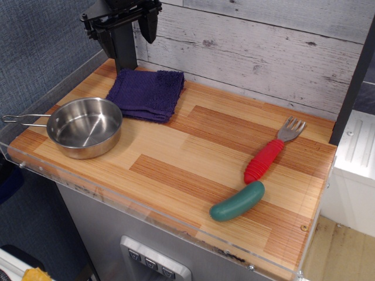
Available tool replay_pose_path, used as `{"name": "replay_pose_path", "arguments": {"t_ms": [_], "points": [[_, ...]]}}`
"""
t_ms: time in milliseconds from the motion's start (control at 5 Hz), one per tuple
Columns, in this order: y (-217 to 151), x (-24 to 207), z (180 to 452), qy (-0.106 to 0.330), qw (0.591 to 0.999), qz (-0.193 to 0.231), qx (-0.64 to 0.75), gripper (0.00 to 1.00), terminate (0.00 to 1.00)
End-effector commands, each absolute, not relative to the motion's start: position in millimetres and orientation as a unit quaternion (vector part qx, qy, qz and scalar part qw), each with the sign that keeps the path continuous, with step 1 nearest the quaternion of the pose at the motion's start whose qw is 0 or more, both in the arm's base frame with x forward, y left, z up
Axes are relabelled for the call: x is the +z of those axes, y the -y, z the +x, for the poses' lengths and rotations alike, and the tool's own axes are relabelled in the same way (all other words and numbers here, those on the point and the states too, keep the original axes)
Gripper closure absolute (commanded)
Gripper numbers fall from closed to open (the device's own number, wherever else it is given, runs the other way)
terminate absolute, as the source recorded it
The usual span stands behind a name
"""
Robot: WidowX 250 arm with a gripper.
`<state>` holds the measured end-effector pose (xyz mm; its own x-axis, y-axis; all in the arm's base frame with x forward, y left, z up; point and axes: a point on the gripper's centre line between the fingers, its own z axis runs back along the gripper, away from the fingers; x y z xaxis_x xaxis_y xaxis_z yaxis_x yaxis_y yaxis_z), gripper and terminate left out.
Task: Put the pot in front of the cloth.
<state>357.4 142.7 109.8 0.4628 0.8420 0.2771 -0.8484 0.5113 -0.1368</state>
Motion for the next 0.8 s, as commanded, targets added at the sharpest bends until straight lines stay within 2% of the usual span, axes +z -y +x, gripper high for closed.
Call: {"name": "replay_pose_path", "arguments": {"t_ms": [0, 200, 400, 600], "points": [[-142.7, 109.8, 357.4, 0.156, 0.855, 0.010, 0.494, 0.00, 0.00], [-146.8, 97.7, 334.1, 0.167, 0.859, 0.044, 0.482, 0.00, 0.00], [-140.6, 91.0, 319.8, 0.178, 0.869, 0.054, 0.459, 0.00, 0.00], [-127.8, 81.4, 303.8, 0.172, 0.876, 0.053, 0.448, 0.00, 0.00]]}}
